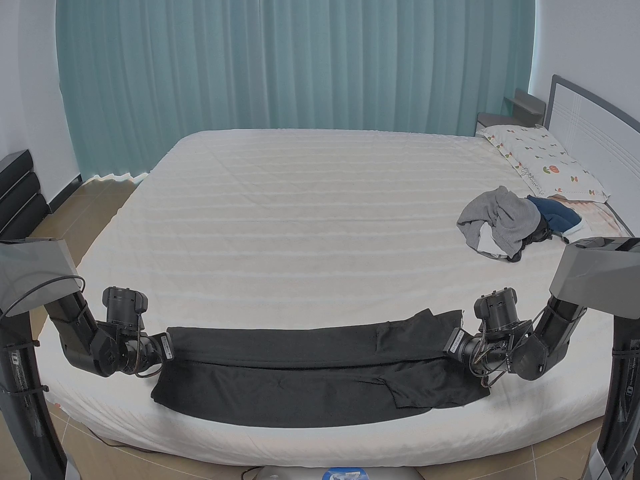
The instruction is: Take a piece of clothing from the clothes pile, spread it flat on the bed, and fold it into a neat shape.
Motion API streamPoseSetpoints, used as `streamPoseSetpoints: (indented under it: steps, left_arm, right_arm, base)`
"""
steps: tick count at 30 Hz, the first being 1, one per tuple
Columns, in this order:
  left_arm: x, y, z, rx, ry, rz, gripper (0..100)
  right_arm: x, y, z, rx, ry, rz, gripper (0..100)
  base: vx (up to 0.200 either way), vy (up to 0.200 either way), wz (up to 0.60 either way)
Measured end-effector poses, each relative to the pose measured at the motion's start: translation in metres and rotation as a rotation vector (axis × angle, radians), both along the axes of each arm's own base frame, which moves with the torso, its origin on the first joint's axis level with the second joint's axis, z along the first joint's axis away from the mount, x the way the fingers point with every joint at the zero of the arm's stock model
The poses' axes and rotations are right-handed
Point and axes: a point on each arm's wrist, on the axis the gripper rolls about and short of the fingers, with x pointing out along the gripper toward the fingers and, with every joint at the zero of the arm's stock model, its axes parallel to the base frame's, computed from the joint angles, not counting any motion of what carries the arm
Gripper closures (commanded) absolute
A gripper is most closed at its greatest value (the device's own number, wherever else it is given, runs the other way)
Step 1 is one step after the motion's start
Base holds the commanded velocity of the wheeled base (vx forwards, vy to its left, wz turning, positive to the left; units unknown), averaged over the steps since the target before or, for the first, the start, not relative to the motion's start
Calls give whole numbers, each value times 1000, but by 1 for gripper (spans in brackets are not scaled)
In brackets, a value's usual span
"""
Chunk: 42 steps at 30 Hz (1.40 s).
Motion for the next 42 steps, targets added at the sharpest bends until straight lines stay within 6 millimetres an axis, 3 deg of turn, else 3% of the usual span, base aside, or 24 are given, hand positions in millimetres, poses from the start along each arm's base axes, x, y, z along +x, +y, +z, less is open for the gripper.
streamPoseSetpoints:
  steps: [4,5,16,29,42]
  left_arm:
    - [-1,0,-1,1,6,0,100]
    - [-1,0,-1,0,10,0,0]
    - [-4,-3,-1,0,36,-10,0]
    - [4,3,17,-38,-41,34,0]
    - [33,7,32,-353,-36,192,0]
  right_arm:
    - [-1,0,-1,-3,3,4,100]
    - [-1,0,-2,-4,5,4,0]
    - [3,0,5,21,-19,0,0]
    - [14,-22,25,110,-73,-57,0]
    - [30,-21,10,186,-56,-69,0]
  base:
    - [0,0,0]
    - [0,0,0]
    - [0,0,0]
    - [0,0,0]
    - [0,0,0]
